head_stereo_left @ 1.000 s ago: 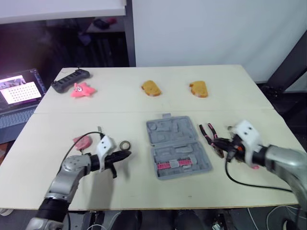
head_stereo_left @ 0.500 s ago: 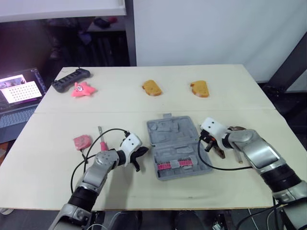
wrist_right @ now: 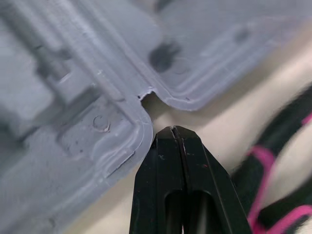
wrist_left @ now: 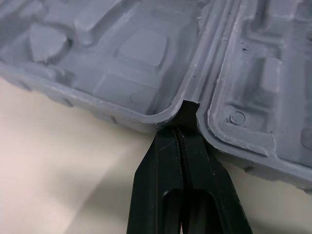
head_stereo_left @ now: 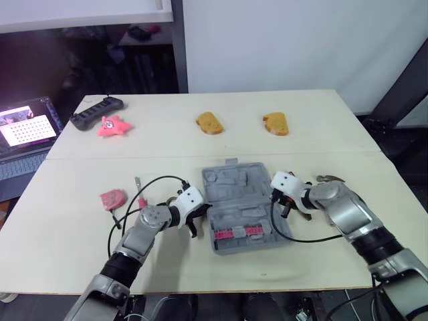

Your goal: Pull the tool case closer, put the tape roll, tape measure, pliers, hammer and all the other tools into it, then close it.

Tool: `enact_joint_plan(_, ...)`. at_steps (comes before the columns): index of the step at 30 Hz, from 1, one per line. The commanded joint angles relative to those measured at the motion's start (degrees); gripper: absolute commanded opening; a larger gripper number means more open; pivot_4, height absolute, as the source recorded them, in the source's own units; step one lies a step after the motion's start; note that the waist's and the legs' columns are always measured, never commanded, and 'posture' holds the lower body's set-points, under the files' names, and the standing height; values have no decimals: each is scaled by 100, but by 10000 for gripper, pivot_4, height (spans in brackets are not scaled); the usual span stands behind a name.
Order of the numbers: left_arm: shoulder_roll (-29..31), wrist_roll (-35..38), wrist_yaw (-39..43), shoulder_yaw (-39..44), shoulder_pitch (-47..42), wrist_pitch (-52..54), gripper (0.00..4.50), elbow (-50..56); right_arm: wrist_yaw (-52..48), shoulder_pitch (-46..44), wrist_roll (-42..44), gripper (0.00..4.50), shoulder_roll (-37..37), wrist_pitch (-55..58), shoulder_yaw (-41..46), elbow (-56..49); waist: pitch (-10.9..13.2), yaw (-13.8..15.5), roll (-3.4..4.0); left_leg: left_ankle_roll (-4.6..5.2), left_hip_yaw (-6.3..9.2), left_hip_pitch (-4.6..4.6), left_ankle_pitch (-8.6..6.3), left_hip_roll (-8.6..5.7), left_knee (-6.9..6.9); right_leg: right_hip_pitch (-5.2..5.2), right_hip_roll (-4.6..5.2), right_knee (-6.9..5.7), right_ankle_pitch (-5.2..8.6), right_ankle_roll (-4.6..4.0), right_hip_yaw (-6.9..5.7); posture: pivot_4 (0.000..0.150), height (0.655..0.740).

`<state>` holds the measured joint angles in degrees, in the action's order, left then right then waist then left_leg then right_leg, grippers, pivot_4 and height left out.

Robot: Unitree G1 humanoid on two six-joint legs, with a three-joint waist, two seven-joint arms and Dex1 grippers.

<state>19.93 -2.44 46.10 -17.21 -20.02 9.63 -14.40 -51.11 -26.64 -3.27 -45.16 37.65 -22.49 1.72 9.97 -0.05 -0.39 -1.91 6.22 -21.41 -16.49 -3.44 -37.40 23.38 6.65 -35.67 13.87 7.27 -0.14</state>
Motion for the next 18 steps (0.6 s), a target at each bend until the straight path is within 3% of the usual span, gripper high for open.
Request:
enact_joint_plan(1,287,127,617,-265,374,76,0,331,-568,376,259,239,-82,105,-215,-1093,-1,-52,1,0,2,-1,0,0,1,0,1,0,0,0,0,1500,7400)
enact_joint_plan(9,1389,501,1275,-78,1410,418,0,1666,-385,1013,246,239,112,820,-260,-2542,-3,-95,4,2,4,7,-1,13,8,0,-5,-2,1,-2,4,1500,7400)
enact_joint_plan(18,1792,758,1311,67,1967,780,0,2446,-78,1536,194,239,15,1389,-197,-3357,-3,-62,5,3,5,2,-2,13,17,3,-2,5,2,-3,3,1500,7400)
